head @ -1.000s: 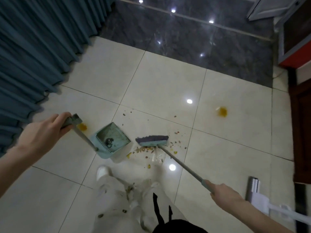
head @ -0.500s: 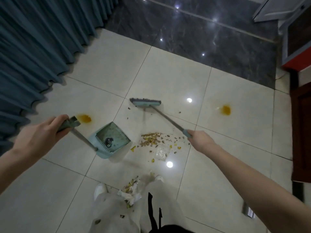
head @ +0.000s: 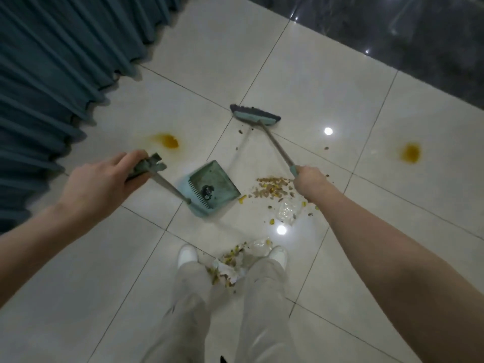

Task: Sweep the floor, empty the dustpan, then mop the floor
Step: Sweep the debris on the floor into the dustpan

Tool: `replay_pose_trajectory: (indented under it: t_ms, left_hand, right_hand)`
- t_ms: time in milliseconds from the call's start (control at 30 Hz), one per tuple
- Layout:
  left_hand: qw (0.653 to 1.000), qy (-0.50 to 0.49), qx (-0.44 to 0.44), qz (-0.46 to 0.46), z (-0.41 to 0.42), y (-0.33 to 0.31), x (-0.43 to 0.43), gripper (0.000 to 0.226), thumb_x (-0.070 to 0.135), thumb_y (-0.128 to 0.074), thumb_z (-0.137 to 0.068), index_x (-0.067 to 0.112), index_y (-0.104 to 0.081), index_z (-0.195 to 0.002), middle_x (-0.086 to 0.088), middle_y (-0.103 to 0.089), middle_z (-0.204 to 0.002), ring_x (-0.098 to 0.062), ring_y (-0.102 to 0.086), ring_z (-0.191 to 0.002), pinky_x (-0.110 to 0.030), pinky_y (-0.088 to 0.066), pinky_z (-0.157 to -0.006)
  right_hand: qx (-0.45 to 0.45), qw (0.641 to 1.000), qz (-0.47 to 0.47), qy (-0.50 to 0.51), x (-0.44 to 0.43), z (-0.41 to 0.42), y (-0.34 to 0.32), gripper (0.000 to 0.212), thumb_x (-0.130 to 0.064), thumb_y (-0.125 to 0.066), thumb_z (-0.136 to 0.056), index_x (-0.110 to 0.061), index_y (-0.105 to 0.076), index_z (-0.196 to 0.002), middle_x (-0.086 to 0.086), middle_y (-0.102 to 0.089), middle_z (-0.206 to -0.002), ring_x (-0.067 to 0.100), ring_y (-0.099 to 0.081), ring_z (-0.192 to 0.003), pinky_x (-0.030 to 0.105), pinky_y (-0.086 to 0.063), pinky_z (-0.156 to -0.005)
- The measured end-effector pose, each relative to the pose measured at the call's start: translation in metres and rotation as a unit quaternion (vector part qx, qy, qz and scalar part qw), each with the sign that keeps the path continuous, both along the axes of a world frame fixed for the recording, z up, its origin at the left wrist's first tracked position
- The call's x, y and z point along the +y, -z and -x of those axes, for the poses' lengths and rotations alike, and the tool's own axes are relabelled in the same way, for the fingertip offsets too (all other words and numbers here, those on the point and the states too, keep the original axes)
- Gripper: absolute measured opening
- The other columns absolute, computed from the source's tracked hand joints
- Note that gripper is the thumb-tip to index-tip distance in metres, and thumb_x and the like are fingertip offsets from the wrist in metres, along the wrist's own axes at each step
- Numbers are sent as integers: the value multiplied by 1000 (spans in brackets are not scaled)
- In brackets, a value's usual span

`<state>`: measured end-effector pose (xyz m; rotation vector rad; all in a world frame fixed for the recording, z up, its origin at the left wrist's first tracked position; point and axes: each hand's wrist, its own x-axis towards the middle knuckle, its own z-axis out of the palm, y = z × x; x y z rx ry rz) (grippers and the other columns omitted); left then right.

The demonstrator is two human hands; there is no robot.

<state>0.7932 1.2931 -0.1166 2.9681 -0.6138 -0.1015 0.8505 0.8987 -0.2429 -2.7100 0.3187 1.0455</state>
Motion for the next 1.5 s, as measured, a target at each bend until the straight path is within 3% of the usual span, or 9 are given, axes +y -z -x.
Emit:
replay_pose_trajectory:
  t_ms: [200, 433, 667, 800, 933, 1067, 1133, 1267, 1500]
  left_hand:
    - [1000, 15, 6, 5, 12, -14, 15, 39, 30, -60, -87, 10, -51, -119, -16, -67, -92, -32, -59, -51, -39, -51, -41]
    - [994, 107, 15, -13, 24, -37, 26, 40, 16, -74, -80, 8, -55, -114, -12, -66, -85, -23, -56, -45, -22, -39, -39]
    - [988, 155, -1, -18, 20, -44, 27, 42, 41, -41, -89, 9, -56, -112, -9, -65, -82, -28, -55, -43, -20, -28, -43]
    - [987, 160, -13, -5, 16, -39, 22, 39, 40, -44, -90, 10, -56, -112, -8, -64, -82, -27, -55, -46, -24, -38, -40]
    - [991, 132, -16, -13, 8, -30, 13, 37, 24, -71, -83, 9, -57, -114, -11, -64, -84, -26, -57, -49, -27, -42, -41]
    - [994, 108, -16, -24, 2, -17, 5, 43, 22, -71, -80, 7, -56, -117, -14, -65, -89, -31, -58, -51, -34, -45, -42]
    - [994, 102, -14, -23, 1, -13, -2, 43, 23, -69, -81, 6, -56, -118, -16, -66, -91, -32, -58, -51, -33, -43, -43]
    - [993, 118, -20, -18, -4, -14, -16, 38, 20, -69, -83, 4, -56, -115, -18, -65, -89, -31, -56, -50, -26, -35, -44]
    - [989, 145, -9, -25, -18, -26, -27, 39, 24, -67, -84, 7, -55, -117, -16, -66, -92, -28, -53, -45, -20, -22, -45]
  right_hand:
    - [86, 992, 54, -69, -59, 135, -35, 48, -19, -34, -99, -38, -29, -142, 5, -51, -85, 24, -56, -73, 30, -47, -61]
    - [151, 981, 73, -93, -102, 257, -102, 47, -31, -32, -101, -46, -20, -144, 1, -53, -87, 19, -58, -76, 29, -45, -62]
    - [65, 995, 72, -28, -134, 244, -134, 41, -43, -39, -100, -47, -37, -141, 1, -59, -83, 22, -59, -72, 34, -52, -67]
    - [22, 997, 79, 9, -125, 201, -123, 40, -40, -38, -100, -38, -40, -140, 5, -60, -91, 27, -56, -76, 34, -51, -68]
    - [-5, 996, 63, 59, -111, 133, -86, 32, -34, -36, -102, -28, -50, -130, 6, -58, -86, 25, -57, -69, 30, -46, -55]
    - [6, 993, 52, 104, -85, 88, -44, 34, -15, -35, -100, -17, -51, -129, 11, -57, -94, 30, -61, -79, 37, -56, -66]
    - [24, 987, 37, 157, -74, 86, -26, 37, -7, -36, -97, -9, -52, -130, 11, -53, -85, 30, -60, -72, 36, -55, -61]
    - [26, 986, 21, 164, -68, 136, -21, 40, -8, -33, -97, -12, -46, -135, 12, -52, -83, 31, -60, -71, 38, -56, -61]
    - [113, 982, 25, 152, -98, 311, -57, 38, -34, -33, -100, -34, -39, -137, 1, -57, -82, 18, -58, -70, 29, -47, -60]
